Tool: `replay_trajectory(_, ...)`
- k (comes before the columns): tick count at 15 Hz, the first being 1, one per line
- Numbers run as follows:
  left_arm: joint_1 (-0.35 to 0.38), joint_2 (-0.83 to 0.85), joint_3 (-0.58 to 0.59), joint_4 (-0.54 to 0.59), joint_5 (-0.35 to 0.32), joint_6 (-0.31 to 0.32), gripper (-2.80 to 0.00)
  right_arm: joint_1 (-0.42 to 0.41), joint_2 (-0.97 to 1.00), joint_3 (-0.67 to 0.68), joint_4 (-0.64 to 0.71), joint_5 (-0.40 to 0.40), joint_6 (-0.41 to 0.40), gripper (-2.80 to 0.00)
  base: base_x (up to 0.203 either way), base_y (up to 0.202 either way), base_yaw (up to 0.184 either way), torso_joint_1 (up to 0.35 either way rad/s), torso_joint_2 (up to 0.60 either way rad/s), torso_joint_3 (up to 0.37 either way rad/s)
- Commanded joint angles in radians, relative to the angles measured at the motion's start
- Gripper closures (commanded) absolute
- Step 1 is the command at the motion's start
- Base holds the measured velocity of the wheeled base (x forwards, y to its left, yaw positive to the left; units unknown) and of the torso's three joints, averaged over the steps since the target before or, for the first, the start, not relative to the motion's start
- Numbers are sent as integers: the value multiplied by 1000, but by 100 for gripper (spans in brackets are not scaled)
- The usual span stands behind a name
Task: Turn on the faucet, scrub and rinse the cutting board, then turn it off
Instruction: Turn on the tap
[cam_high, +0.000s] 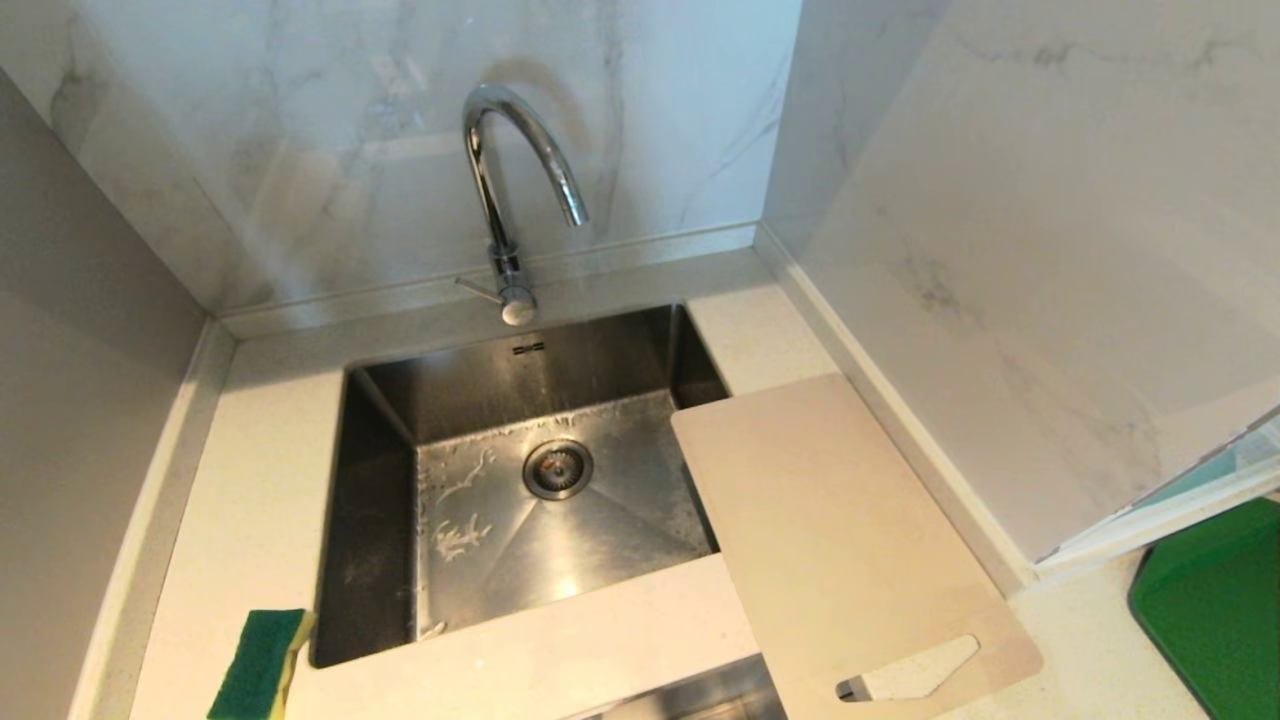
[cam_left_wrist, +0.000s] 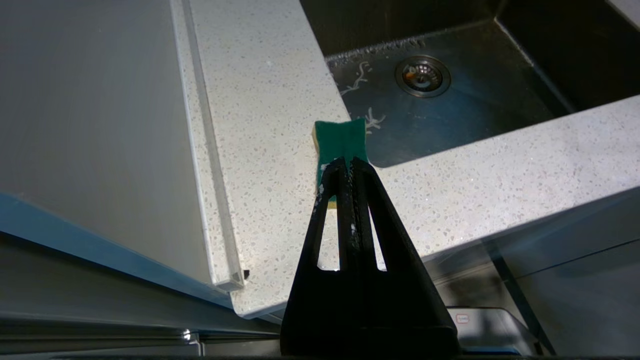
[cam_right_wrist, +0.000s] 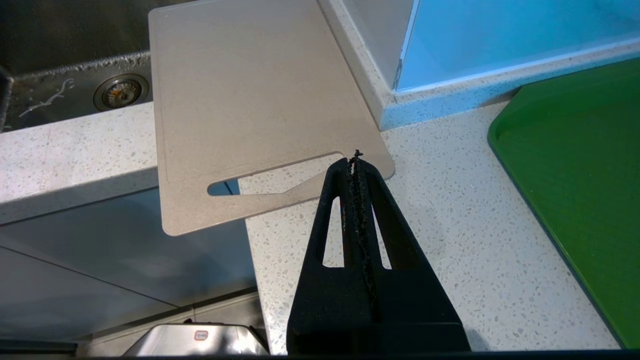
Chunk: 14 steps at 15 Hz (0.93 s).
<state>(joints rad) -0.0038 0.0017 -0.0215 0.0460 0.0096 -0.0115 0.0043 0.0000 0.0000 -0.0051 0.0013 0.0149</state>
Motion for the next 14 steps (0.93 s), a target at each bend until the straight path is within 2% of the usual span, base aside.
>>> replay_trajectory(1,0,0,-3,10,0,2,0,0,2,0,0,0,0,0,0,0,0,0,0,0)
replay_trajectory(3,4,0,-8,25,4,13,0,0,2,0,1,2,0,0,0,0,0,0,0,0)
replay_trajectory(8,4,0,-9,29,-25,157,0,0,2,0,1,2,0,0,0,0,0,0,0,0)
replay_trajectory(10,4,0,-11,48,-36,184,0,0,2,0,-1,0,0,0,0,0,0,0,0,0)
replay_trajectory(14,4,1,-12,49,-37,192,0,0,2,0,-1,0,0,0,0,0,0,0,0,0)
